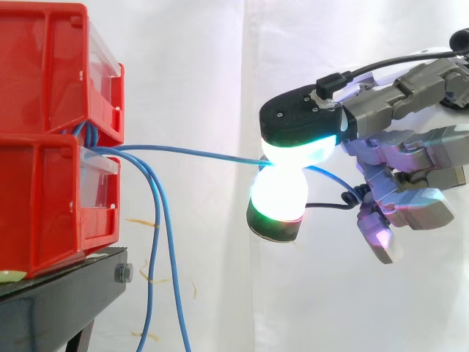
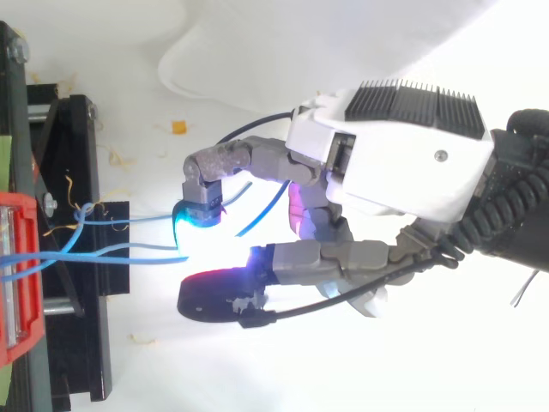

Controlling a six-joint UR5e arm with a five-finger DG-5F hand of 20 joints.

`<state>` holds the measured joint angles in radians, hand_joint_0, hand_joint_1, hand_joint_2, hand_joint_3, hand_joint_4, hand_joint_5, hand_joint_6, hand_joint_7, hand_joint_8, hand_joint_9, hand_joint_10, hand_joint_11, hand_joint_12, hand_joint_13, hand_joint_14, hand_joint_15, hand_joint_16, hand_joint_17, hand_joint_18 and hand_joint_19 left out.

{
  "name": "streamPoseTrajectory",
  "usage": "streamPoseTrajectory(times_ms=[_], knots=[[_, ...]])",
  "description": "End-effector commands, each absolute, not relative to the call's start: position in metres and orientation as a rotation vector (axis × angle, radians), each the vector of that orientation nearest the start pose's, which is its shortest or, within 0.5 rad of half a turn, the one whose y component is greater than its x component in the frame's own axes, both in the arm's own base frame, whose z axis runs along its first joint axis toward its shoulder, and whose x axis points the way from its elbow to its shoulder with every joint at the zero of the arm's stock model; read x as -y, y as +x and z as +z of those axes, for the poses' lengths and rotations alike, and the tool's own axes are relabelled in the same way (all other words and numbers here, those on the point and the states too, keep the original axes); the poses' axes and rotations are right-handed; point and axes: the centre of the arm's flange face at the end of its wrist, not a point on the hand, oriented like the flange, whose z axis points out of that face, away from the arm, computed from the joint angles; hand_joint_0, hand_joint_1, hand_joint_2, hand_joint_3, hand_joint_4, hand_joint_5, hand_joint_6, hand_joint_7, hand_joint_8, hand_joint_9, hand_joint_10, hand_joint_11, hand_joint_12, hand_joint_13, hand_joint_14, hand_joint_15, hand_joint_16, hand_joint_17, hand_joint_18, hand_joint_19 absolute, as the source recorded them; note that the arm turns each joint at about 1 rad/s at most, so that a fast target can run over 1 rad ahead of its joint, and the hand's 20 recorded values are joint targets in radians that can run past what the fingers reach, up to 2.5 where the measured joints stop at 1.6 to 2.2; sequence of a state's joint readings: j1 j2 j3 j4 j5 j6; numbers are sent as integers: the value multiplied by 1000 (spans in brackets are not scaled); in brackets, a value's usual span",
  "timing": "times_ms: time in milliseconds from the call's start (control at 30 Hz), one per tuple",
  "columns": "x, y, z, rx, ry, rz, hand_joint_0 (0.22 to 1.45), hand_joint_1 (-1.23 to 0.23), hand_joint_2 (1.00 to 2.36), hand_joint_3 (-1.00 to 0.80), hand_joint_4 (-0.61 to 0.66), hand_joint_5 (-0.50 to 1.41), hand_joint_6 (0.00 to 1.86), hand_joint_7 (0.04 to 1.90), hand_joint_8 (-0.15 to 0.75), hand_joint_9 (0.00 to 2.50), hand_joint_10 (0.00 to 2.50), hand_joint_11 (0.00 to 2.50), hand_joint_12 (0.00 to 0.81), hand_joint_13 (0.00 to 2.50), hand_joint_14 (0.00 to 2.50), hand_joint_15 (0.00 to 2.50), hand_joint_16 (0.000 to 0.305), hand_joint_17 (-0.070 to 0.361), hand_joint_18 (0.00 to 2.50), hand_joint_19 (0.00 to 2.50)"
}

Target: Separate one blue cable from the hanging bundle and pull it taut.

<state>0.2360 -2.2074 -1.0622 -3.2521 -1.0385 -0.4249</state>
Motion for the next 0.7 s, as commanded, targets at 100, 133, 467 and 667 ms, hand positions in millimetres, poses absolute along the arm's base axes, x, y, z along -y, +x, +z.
streamPoseTrajectory(times_ms=[100,133,467,667], knots=[[15,721,335,-1450,1122,500,691,-728,1068,23,148,128,507,1198,185,2126,22,556,393,1655,21,711,64,143,1201,622],[15,720,334,-1458,1125,496,692,-728,1071,16,147,128,507,1198,191,2126,21,552,393,1654,19,706,64,143,1201,624],[16,717,330,-1547,1112,551,695,-727,1057,19,153,127,507,1200,189,2121,24,557,390,1651,22,712,63,142,1200,624],[23,713,334,-1562,1114,554,697,-725,1046,21,156,126,507,1198,187,2120,23,546,390,1649,19,711,63,142,1197,625]])
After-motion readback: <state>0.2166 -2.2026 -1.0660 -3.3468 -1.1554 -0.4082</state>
